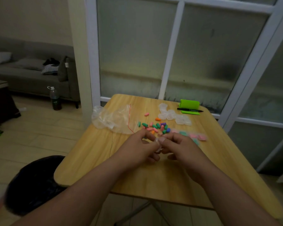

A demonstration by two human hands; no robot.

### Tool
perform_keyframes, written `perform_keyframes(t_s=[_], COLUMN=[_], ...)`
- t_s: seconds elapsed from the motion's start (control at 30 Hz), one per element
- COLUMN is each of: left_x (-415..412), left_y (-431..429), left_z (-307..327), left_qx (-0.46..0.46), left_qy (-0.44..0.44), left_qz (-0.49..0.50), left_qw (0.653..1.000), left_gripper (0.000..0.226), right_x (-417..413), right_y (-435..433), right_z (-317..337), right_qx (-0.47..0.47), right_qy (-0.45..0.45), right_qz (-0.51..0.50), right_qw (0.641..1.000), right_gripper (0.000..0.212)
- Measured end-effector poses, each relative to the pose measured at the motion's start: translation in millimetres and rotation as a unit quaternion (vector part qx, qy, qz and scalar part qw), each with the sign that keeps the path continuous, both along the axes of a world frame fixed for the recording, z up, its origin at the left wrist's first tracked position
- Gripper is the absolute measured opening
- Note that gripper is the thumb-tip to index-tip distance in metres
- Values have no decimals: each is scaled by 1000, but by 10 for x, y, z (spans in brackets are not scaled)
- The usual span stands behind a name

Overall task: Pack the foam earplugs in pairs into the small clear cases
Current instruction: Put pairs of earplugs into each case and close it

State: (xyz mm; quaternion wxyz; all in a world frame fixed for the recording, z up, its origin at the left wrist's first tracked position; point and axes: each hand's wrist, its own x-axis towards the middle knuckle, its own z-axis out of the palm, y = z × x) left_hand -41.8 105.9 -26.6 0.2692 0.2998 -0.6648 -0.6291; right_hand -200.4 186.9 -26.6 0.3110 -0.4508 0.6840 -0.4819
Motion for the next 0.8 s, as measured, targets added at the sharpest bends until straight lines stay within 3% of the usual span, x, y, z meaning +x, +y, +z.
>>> perform_keyframes(t_s=[0.13, 0.33, 0.8], left_x=[73, 126, 91], left_y=[-14, -54, -85], left_z=[2, -30, -59], left_qx=[-26, -32, -26], left_qy=[-24, -60, -86], left_qz=[-26, -67, -64], left_qw=[999, 995, 994], left_gripper=[28, 26, 19], right_x=[-7, -11, 43], right_y=[35, 31, 9], right_z=[-12, -64, -79], right_qx=[9, 29, 29], right_qy=[-35, -18, 39], right_qz=[11, 25, 7], right_qw=[999, 999, 999], right_gripper=[19, 18, 17])
